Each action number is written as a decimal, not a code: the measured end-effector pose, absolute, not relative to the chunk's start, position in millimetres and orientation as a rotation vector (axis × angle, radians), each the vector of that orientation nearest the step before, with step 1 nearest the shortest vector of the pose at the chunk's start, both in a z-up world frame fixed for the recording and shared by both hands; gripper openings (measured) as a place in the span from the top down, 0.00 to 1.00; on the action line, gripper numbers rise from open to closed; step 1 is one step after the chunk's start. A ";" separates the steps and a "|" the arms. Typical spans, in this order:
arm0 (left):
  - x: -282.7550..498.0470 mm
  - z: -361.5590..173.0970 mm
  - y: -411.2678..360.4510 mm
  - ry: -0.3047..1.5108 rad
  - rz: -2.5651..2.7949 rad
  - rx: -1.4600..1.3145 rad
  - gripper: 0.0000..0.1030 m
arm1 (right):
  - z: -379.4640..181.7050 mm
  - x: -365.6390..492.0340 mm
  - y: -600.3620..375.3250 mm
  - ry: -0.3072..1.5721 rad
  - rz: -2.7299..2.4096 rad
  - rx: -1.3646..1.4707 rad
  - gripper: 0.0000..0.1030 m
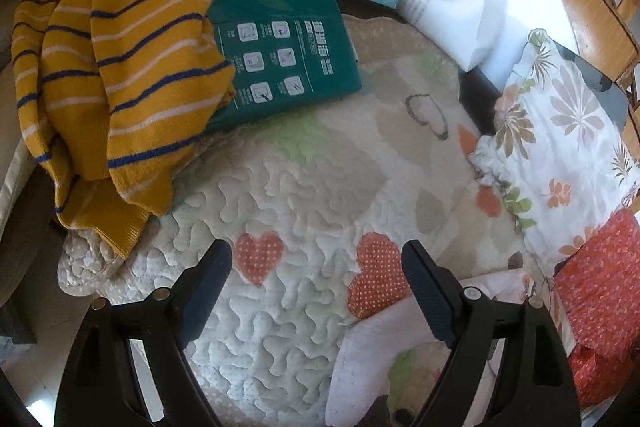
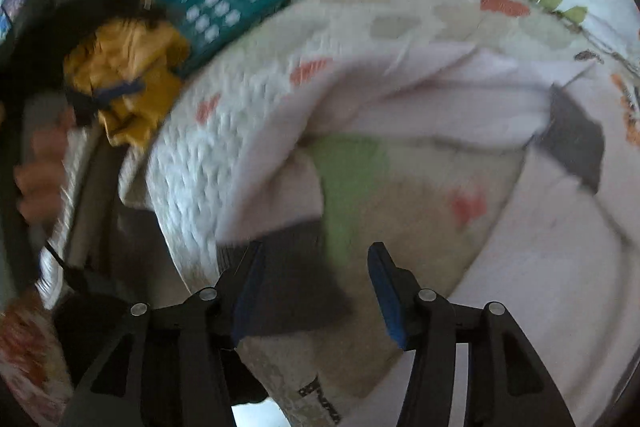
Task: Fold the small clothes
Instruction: 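Fold the held sleeve across the cardigan body and release it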
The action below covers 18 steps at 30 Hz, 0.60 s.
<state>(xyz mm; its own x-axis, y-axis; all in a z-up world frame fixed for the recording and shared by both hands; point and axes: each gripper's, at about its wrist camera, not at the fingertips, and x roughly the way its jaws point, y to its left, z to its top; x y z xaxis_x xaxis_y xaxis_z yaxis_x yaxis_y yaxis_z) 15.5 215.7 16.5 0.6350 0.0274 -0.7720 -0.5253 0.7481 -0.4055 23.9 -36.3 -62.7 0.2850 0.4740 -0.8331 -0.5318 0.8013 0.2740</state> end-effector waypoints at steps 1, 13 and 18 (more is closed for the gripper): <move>16.1 15.8 213.8 0.835 0.342 -0.660 0.17 | -71.4 19.1 -32.9 1.099 0.666 -0.065 0.45; 31.9 12.9 174.8 0.872 0.295 -0.596 0.17 | 28.2 27.1 -123.4 0.907 0.611 0.243 0.91; 40.7 12.5 142.9 0.899 0.230 -0.546 0.17 | 100.1 25.8 -261.8 0.769 0.411 0.412 0.91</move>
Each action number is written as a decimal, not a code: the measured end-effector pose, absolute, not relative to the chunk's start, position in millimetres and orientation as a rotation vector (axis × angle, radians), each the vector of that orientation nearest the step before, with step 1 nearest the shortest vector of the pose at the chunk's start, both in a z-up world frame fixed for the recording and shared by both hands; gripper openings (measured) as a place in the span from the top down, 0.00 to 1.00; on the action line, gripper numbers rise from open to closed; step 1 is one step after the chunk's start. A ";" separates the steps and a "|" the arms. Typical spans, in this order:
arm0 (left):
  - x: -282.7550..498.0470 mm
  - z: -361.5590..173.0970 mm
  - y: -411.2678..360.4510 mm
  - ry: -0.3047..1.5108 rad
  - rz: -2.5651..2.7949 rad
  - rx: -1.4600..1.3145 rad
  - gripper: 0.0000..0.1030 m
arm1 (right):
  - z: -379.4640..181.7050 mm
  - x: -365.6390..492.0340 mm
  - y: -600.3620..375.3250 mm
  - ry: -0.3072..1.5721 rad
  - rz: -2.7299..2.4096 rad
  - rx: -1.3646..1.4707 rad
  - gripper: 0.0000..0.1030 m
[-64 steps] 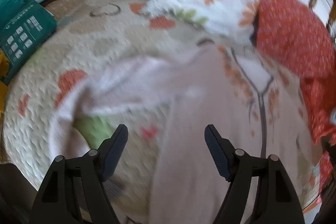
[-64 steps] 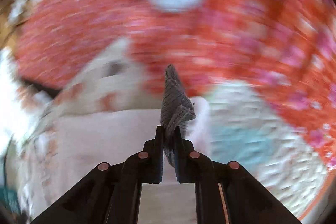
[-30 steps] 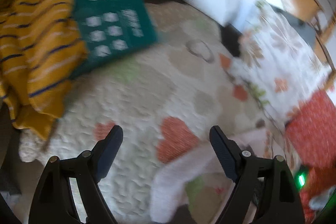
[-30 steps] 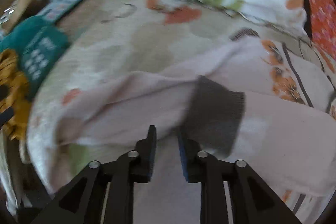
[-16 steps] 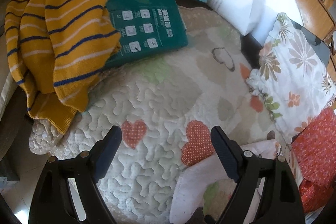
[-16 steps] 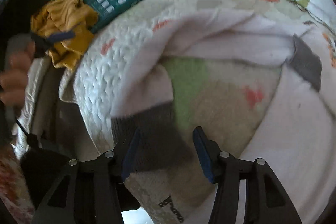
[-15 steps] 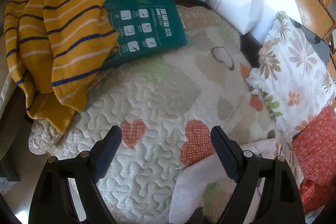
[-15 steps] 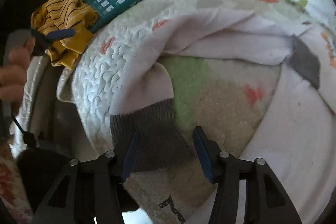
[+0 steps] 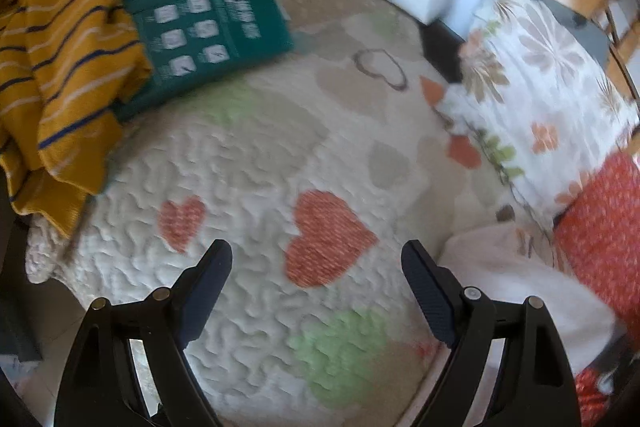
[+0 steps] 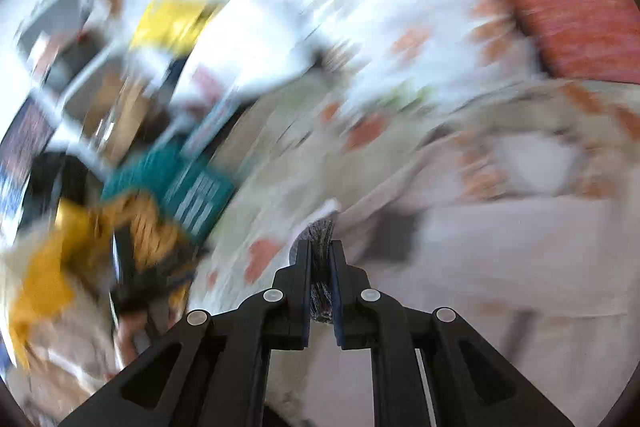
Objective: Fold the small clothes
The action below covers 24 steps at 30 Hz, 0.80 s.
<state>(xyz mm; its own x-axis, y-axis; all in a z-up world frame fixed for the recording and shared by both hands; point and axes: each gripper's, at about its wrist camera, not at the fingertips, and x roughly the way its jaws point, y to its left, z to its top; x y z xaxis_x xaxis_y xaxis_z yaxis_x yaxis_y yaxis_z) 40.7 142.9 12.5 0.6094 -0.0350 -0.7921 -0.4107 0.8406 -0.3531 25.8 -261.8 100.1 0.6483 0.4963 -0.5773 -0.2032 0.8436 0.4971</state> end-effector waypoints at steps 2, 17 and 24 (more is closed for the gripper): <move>44.2 12.8 129.0 0.908 0.204 -0.518 0.17 | 111.6 16.0 -322.4 0.746 0.262 0.438 0.91; 71.4 -5.8 10.9 0.992 0.040 -0.281 0.17 | 45.4 -7.5 -431.6 0.881 -0.102 0.385 0.66; 88.6 -13.8 -9.5 1.044 -0.003 -0.258 0.17 | 22.0 68.0 -345.1 0.950 0.151 0.312 0.66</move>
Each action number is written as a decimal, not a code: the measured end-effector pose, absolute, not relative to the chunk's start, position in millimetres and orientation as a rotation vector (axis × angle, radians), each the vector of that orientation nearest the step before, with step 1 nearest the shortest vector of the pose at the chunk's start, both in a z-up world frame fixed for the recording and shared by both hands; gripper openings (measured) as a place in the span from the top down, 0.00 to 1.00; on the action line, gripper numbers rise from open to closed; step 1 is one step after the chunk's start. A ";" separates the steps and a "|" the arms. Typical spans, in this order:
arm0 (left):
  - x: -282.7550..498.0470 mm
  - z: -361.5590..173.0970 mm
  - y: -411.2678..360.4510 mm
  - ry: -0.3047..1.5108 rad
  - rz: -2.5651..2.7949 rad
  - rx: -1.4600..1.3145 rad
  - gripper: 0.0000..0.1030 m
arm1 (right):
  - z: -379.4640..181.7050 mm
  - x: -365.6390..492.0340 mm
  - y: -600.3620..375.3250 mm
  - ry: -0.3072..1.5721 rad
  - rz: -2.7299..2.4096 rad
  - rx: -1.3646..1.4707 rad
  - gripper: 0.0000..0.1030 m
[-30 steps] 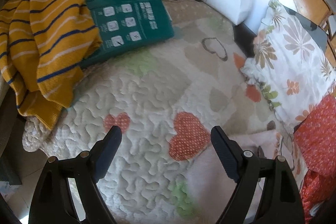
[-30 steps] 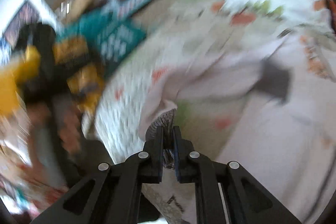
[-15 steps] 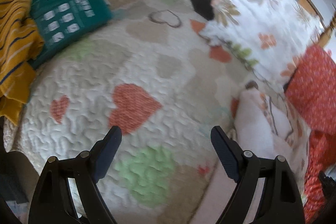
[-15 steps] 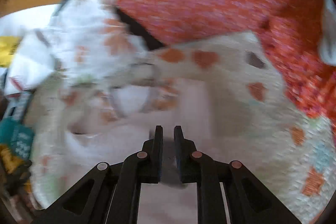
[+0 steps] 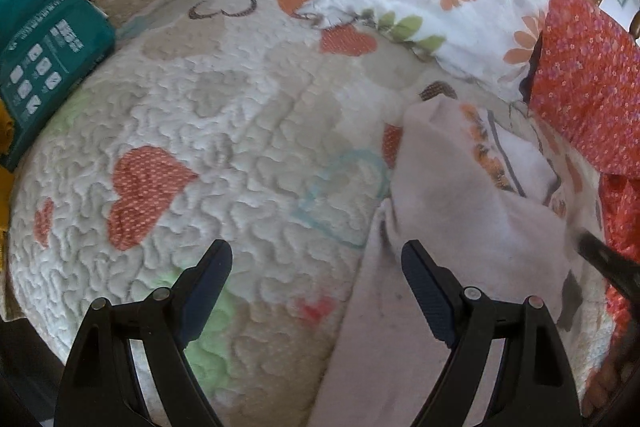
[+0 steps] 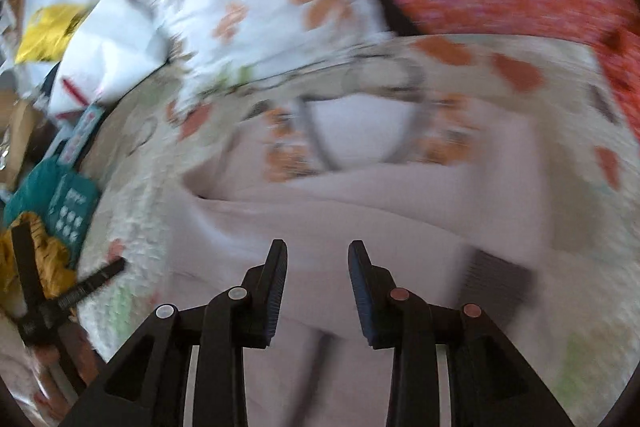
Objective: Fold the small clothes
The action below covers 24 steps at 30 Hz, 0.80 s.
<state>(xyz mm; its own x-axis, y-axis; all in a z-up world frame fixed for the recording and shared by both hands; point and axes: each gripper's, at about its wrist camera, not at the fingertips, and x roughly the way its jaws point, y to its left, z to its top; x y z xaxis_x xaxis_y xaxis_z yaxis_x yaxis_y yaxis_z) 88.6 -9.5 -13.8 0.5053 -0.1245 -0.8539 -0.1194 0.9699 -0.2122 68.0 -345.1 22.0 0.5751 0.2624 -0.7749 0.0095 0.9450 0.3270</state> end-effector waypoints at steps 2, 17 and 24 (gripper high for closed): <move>96.1 -14.9 -6.8 1.059 -0.006 -0.290 0.17 | 16.2 102.2 -318.0 0.972 0.204 0.309 0.66; 119.6 -37.0 27.5 1.139 0.027 -0.344 0.17 | -57.9 274.4 -214.3 1.149 0.397 0.415 0.97; 125.3 -40.3 7.9 1.147 0.019 -0.301 0.17 | -22.4 309.1 -193.5 1.070 0.251 0.162 0.98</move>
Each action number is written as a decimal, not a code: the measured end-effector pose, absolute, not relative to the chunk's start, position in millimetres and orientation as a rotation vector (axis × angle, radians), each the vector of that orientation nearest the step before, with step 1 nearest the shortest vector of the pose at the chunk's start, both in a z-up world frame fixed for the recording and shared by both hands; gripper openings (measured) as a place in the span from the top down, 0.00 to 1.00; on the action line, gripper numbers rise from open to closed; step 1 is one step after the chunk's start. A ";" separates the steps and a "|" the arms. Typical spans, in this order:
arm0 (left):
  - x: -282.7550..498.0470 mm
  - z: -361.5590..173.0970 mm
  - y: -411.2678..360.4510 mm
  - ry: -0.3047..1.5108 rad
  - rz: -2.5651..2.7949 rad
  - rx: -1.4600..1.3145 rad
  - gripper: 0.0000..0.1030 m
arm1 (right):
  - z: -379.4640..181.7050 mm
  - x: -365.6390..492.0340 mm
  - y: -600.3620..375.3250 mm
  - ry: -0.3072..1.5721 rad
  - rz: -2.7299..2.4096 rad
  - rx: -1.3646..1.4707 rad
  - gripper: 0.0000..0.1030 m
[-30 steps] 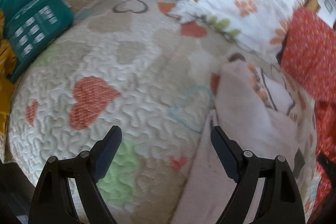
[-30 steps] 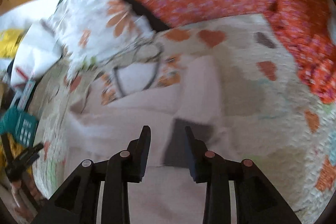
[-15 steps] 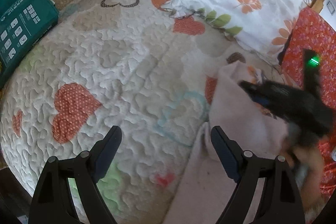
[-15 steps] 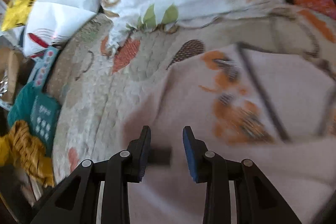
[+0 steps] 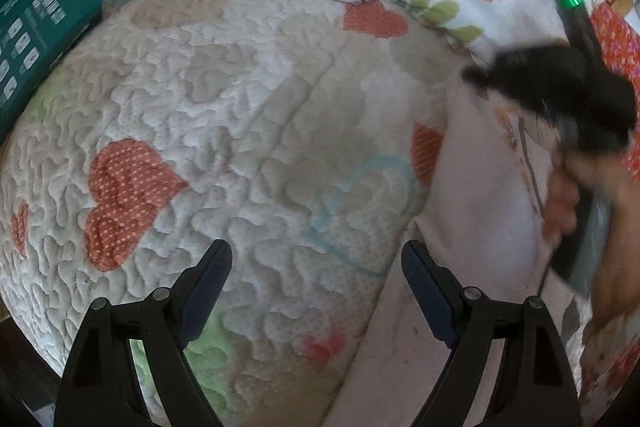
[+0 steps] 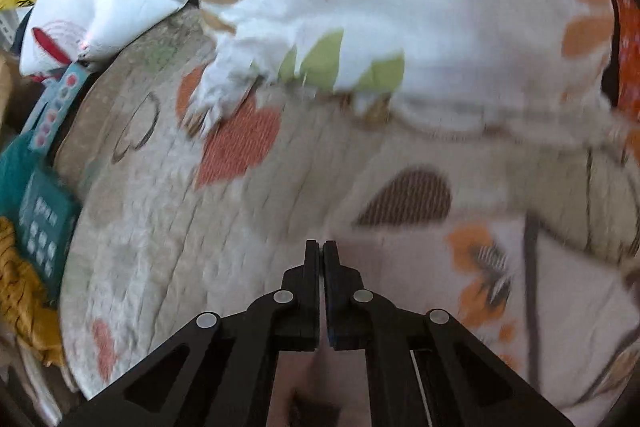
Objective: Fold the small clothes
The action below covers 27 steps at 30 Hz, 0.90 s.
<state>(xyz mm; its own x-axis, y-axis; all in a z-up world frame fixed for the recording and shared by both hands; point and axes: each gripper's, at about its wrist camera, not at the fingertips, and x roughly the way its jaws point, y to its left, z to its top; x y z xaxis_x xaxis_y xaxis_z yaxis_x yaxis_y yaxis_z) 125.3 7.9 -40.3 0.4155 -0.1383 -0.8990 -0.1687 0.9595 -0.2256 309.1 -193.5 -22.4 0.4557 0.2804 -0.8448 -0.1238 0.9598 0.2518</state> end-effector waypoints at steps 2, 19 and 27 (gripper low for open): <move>125.5 -41.3 -0.2 1.141 0.018 -0.271 0.17 | -19.1 319.0 -185.7 1.039 0.211 0.091 0.98; 123.1 -41.4 -8.7 1.144 0.001 -0.267 0.17 | 35.2 121.8 -428.8 1.025 -0.021 0.168 0.57; 127.7 -41.4 -16.1 1.148 -0.004 -0.284 0.17 | -23.0 50.6 -469.9 1.125 -0.054 0.290 0.47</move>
<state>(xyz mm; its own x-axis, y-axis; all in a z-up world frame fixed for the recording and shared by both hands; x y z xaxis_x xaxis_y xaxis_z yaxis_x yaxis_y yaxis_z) 127.7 -16.1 -41.4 0.4140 -0.1479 -0.8982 -0.1415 0.9643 -0.2240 50.6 -469.9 -23.0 0.4339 0.1029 -0.8951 0.1880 0.9612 0.2017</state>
